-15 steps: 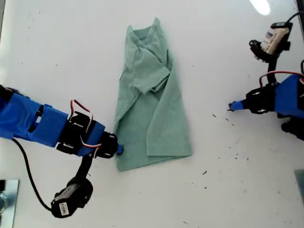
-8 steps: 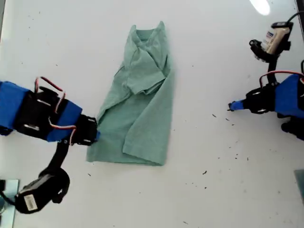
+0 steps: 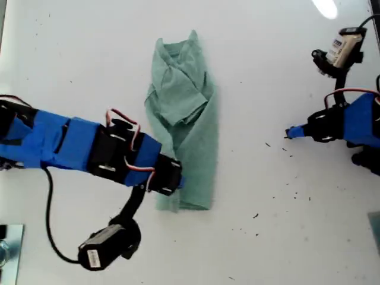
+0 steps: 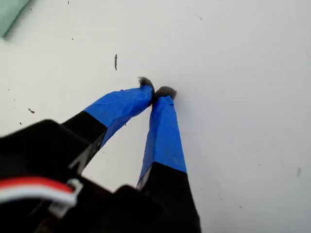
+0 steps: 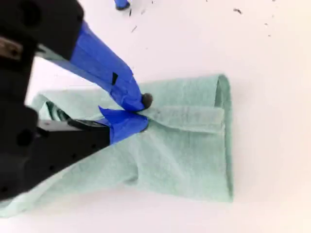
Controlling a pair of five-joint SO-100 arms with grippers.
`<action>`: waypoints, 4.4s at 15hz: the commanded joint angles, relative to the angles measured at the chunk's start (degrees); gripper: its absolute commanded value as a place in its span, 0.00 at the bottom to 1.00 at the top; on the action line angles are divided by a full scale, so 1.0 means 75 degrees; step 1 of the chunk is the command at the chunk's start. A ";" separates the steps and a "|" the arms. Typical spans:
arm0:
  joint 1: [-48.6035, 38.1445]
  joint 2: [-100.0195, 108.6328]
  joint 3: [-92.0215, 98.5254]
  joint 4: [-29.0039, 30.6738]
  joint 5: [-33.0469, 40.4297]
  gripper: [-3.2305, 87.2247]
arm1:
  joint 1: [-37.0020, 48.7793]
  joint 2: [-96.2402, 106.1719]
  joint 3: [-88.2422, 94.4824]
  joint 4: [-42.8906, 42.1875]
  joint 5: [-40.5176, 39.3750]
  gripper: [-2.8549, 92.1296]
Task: Fold t shirt
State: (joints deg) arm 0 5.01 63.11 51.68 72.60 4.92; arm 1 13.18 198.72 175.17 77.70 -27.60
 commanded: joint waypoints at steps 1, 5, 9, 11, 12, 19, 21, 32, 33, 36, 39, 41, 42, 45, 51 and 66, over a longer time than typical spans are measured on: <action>-0.0504 -0.0539 -0.0539 -0.1359 0.0656 0.13 | -0.0094 0.0129 0.0305 0.0023 0.0047 0.06; -0.1043 0.0082 -0.0434 -0.1219 0.1313 0.40 | -0.0105 0.0105 0.0316 0.0023 0.0082 0.06; -0.1184 0.5813 0.3105 0.0070 0.1008 0.30 | -0.0281 0.0105 0.0223 0.0094 0.0199 0.06; -0.1313 0.9773 0.8027 -0.1066 0.0422 0.19 | -0.0609 0.0105 -0.0035 0.0094 0.0457 0.06; -0.1254 1.1590 1.0348 -0.1629 -0.0012 0.14 | -0.0715 0.0105 -0.0270 0.0164 0.0516 0.06; 0.0023 1.2961 1.2199 -0.1699 -0.2332 0.03 | -0.1687 -0.7383 -0.6328 -0.0902 0.0703 0.06; 0.0352 0.9352 0.8648 -0.1219 -0.1629 0.05 | -0.2016 -0.9598 -0.9082 -0.0668 0.0738 0.07; 0.0574 0.1980 0.3422 -0.1031 -0.0539 0.36 | -0.3234 -1.5855 -1.5152 0.0773 0.1852 0.37; 0.0586 0.1570 0.3363 -0.1301 -0.0516 0.36 | -0.3316 -1.6113 -1.5129 0.0703 0.1992 0.37; 0.0387 0.0492 0.3164 -0.1781 -0.0504 0.35 | -0.3375 -1.7004 -1.5047 0.0047 0.2180 0.37; 0.0434 0.0117 0.3012 -0.1863 -0.0281 0.06 | -0.3340 -1.8035 -1.5188 -0.0574 0.2191 0.08; 0.0563 0.0082 0.2742 -0.1781 -0.0176 0.03 | -0.3410 -1.7953 -1.5375 -0.0480 0.2027 0.03; 0.0633 0.0129 0.2543 -0.1805 -0.0105 0.03 | -0.3445 -1.7742 -1.5434 -0.0434 0.1840 0.03; 0.0937 0.0117 0.1418 -0.1559 0.0363 0.03 | -0.3656 -1.6840 -1.5656 -0.0398 0.1020 0.03; 0.2004 0.0727 0.0492 -0.1301 0.0504 0.03 | -0.4629 -1.5539 -1.6266 -0.0012 0.0316 0.03; -0.4195 0.4488 0.2426 0.0762 0.2449 0.35 | 0.1992 -1.3887 -1.4801 -0.0387 -0.1816 0.21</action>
State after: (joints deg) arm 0 -19.69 85.43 65.21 79.89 26.89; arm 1 21.88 85.08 60.47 74.62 -46.49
